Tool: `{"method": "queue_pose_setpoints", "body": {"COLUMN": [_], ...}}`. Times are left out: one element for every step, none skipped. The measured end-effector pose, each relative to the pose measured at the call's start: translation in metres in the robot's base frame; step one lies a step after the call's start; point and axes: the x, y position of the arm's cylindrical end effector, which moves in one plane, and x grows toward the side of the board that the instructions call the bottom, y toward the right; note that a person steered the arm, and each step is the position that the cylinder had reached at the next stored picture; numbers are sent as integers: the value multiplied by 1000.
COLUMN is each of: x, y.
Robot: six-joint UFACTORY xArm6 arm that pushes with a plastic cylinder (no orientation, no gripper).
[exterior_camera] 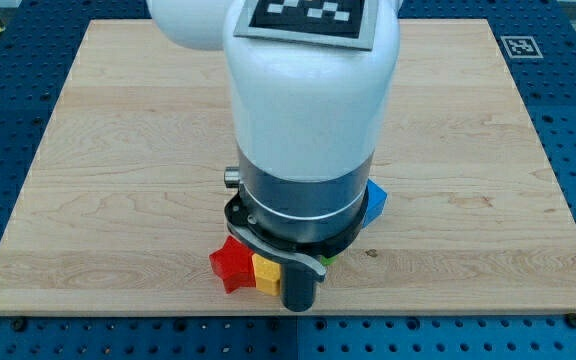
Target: Push the yellow hexagon along with the yellow heart towards the center
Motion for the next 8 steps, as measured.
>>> {"method": "queue_pose_setpoints", "body": {"x": [0, 0, 0, 0, 0, -15, -57, -82], "y": [-4, -19, -43, -68, -68, -58, -39, -47]}}
